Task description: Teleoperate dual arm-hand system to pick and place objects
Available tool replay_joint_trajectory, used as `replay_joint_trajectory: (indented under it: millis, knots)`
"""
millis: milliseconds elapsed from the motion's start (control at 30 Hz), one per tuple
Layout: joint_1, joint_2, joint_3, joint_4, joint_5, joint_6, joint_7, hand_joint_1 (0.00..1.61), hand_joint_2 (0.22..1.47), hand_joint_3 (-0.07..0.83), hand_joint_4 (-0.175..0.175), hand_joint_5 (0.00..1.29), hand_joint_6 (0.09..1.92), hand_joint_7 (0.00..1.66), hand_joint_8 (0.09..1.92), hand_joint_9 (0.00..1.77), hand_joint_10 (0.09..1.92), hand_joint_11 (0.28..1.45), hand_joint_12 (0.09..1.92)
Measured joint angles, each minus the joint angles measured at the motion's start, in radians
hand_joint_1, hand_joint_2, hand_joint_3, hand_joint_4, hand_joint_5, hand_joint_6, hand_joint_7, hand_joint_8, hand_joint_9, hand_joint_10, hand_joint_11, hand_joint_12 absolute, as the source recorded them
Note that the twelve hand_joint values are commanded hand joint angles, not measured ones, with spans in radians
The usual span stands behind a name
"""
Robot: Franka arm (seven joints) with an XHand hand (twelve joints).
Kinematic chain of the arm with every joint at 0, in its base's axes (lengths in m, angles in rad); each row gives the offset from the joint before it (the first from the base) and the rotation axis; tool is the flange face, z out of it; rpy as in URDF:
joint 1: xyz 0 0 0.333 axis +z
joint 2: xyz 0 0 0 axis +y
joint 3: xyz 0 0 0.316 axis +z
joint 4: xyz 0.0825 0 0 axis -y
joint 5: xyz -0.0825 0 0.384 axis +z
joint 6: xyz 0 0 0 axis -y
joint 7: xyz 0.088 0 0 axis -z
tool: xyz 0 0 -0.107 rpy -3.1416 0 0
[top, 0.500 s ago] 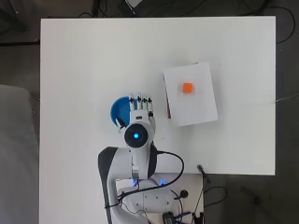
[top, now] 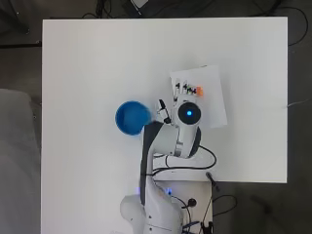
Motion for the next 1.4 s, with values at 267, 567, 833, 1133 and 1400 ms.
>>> replay_joint_trajectory:
  millis: [267, 567, 833, 1133, 1400]
  knots:
    - [-0.014, 0.265, -0.136, 0.035, -0.003, 0.151, -0.069, 0.24, 1.06, 0.004, 0.084, 0.31, 0.09, 0.36, 0.09, 0.50, 0.09, 0.49, 0.09]
    - [-0.027, 0.336, -0.185, -0.009, 0.080, 0.255, -0.282, 0.94, 1.20, -0.001, 0.173, 0.80, 1.25, 1.26, 1.92, 1.51, 1.89, 1.04, 1.79]
    - [-0.043, 0.124, -0.125, -0.062, 0.135, 0.243, -0.369, 0.92, 1.23, 0.003, 0.175, 0.75, 1.33, 1.21, 1.92, 1.49, 1.92, 1.04, 1.83]
    - [-0.016, -0.038, 0.075, -0.113, 0.183, 0.164, -0.397, 0.89, 1.26, 0.002, 0.175, 0.70, 1.42, 1.18, 1.92, 1.49, 1.92, 1.10, 1.87]
    - [0.014, -0.002, 0.180, -0.164, 0.235, 0.218, -0.434, 0.88, 1.27, 0.000, 0.175, 0.69, 1.43, 0.96, 1.92, 1.35, 1.92, 1.08, 1.92]
